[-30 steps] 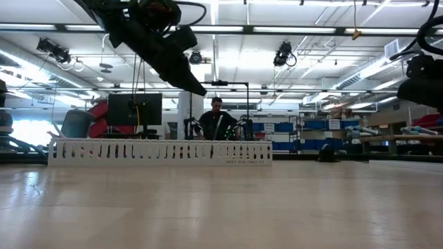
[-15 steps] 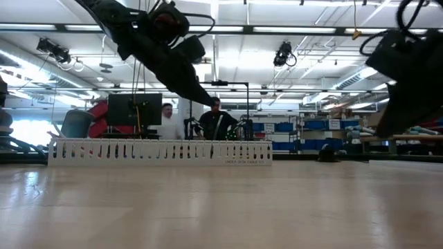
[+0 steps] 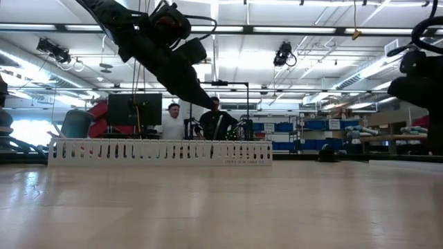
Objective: Ziptie cables
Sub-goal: Close the white cable duct
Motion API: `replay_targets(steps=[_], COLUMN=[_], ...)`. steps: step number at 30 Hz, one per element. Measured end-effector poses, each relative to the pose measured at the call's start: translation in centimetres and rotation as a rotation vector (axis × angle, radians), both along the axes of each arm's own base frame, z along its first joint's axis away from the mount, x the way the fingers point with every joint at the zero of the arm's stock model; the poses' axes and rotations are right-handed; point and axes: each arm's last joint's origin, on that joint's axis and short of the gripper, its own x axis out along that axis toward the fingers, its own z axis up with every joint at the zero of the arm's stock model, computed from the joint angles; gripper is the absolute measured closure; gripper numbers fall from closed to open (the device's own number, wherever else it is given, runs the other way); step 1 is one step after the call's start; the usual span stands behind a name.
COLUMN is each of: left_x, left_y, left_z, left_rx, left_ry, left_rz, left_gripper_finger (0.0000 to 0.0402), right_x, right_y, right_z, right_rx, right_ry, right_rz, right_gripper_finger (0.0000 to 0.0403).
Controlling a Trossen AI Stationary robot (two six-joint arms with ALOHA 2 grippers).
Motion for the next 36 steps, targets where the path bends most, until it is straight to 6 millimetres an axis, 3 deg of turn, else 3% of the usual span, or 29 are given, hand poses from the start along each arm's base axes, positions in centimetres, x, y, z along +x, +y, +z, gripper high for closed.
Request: replay_targets(steps=[6, 11, 14, 18, 24, 36], left_x=[0.1, 0.1, 0.1, 0.1, 0.2, 0.1], left_y=[0.0, 0.0, 0.0, 0.0, -0.1, -0.2], left_z=[0.2, 0.2, 0.1, 0.2, 0.2, 0.0], left_rx=[0.008, 0.006, 0.004, 0.002, -0.003, 0.020], left_ry=[-0.026, -0.023, -0.017, -0.025, -0.027, -0.003], left_rz=[0.001, 0.002, 0.002, 0.006, 0.003, -0.020], left_gripper_finger=[0.0249, 0.0249, 0.0249, 0.0249, 0.0249, 0.0249], right_x=[0.1, -0.3, -0.1, 2.2, 4.2, 4.9], right_y=[-0.4, 0.1, 0.5, 2.0, 1.9, 1.0], right_z=[-0.4, -2.3, -2.3, -0.6, 0.7, 0.9], right_rx=[0.062, 0.265, 0.252, 0.237, 0.155, 0.026], right_ry=[0.137, 0.317, 0.273, -0.018, -0.229, -0.242], right_rz=[-0.022, -0.039, 0.005, 0.061, 0.194, 0.257], right_gripper_finger=[0.0403, 0.0403, 0.0402, 0.0402, 0.0402, 0.0402])
